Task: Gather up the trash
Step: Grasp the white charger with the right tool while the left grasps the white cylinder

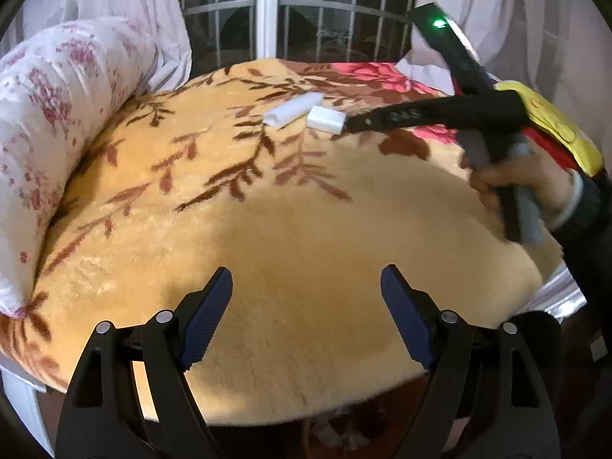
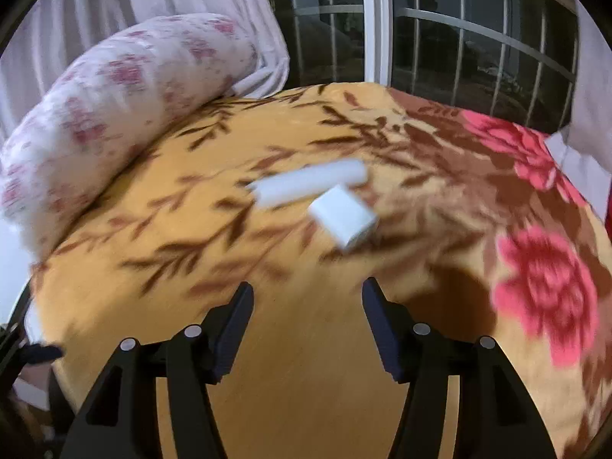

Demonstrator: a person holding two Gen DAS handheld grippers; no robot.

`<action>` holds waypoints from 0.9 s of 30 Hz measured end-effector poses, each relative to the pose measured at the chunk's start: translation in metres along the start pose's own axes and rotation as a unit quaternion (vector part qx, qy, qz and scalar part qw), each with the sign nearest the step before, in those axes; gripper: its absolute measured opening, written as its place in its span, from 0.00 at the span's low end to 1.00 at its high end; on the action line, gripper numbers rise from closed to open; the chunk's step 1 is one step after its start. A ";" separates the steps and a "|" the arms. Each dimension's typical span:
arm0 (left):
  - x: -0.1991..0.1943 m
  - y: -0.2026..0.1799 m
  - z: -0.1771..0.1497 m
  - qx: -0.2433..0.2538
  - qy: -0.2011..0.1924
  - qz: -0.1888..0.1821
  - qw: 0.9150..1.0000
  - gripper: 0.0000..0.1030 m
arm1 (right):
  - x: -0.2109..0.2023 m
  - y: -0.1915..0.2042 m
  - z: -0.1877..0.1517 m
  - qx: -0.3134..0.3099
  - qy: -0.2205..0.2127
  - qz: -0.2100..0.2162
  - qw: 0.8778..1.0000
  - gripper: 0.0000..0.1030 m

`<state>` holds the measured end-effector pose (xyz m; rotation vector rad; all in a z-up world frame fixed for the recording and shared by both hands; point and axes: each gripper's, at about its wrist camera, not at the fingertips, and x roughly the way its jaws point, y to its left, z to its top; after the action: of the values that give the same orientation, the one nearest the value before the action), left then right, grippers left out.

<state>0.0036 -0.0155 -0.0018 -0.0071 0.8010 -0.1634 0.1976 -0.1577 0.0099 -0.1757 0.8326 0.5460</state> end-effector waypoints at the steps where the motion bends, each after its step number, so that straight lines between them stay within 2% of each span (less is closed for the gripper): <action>1: 0.005 0.002 0.002 -0.004 0.002 0.000 1.000 0.76 | 0.009 -0.004 0.005 -0.001 0.002 -0.002 1.000 0.58; 7: 0.019 0.006 0.005 -0.014 0.015 0.002 1.000 0.76 | 0.062 -0.024 0.030 -0.012 0.024 0.003 1.000 0.60; 10: 0.023 0.005 0.004 -0.012 0.020 0.001 1.000 0.76 | 0.074 -0.024 0.036 -0.028 0.026 0.002 0.999 0.64; 14: 0.030 0.003 0.004 -0.013 0.027 -0.003 1.000 0.76 | 0.090 -0.026 0.041 -0.039 0.036 -0.001 0.999 0.64; 15: 0.030 0.003 0.004 -0.014 0.027 -0.003 1.000 0.76 | 0.093 -0.026 0.041 -0.038 0.038 0.000 0.999 0.62; 17: 0.030 0.004 0.005 -0.016 0.027 -0.004 1.000 0.76 | 0.094 -0.025 0.040 -0.041 0.034 0.001 0.999 0.50; 19: 0.032 0.004 0.006 -0.015 0.029 -0.006 0.999 0.76 | 0.093 -0.022 0.039 -0.036 0.037 -0.009 0.999 0.46; 22: 0.034 0.006 0.014 -0.012 0.033 -0.005 0.999 0.76 | 0.087 -0.021 0.037 -0.017 0.041 -0.019 0.999 0.43; 27: 0.050 0.015 0.053 0.015 0.031 0.011 0.999 0.76 | 0.058 -0.033 0.025 0.050 0.038 0.002 0.998 0.39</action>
<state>0.0776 -0.0106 -0.0015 0.0352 0.8594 -0.1544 0.2630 -0.1544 -0.0190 -0.1031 0.9318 0.5018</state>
